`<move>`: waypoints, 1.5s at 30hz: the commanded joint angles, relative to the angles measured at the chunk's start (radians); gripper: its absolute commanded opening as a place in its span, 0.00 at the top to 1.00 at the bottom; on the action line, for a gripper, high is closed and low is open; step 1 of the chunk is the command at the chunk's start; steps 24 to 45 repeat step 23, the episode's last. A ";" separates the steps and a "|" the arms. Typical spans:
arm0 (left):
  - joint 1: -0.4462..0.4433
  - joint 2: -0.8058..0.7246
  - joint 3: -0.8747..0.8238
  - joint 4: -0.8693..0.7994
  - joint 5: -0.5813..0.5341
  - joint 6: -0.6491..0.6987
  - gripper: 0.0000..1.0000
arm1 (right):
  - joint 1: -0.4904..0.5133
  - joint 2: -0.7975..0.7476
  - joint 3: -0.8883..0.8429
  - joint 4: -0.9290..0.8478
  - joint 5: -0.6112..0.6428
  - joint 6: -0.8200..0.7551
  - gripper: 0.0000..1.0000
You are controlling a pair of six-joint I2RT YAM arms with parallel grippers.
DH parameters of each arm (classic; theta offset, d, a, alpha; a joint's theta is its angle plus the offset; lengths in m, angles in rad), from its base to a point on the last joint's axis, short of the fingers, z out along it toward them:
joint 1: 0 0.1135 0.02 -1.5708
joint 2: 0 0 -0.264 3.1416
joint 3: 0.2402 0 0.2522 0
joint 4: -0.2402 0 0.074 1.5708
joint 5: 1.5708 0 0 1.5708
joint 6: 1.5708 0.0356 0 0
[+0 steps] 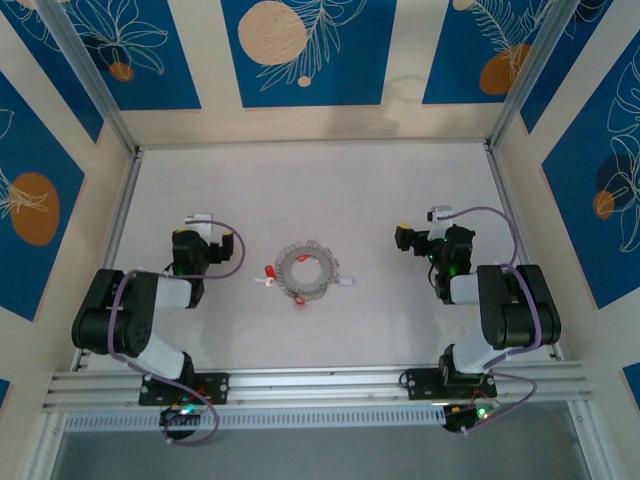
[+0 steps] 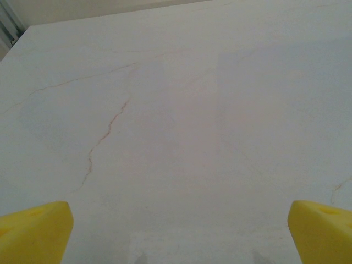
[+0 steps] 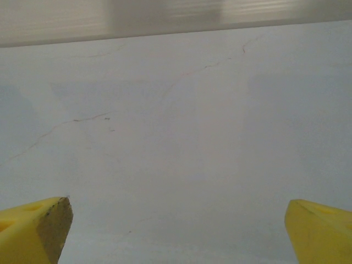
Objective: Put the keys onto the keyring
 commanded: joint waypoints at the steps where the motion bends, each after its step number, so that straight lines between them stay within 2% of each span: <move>1: 0.010 -0.005 0.007 0.038 -0.014 -0.015 0.00 | 0.008 -0.010 0.022 -0.020 0.059 0.007 0.01; 5: 0.010 -0.005 0.007 0.038 -0.012 -0.014 0.00 | 0.014 -0.011 0.028 -0.032 0.159 0.038 0.01; 45: 0.010 -0.005 0.007 0.037 -0.012 -0.015 0.00 | 0.022 -0.009 0.035 -0.044 0.176 0.036 0.01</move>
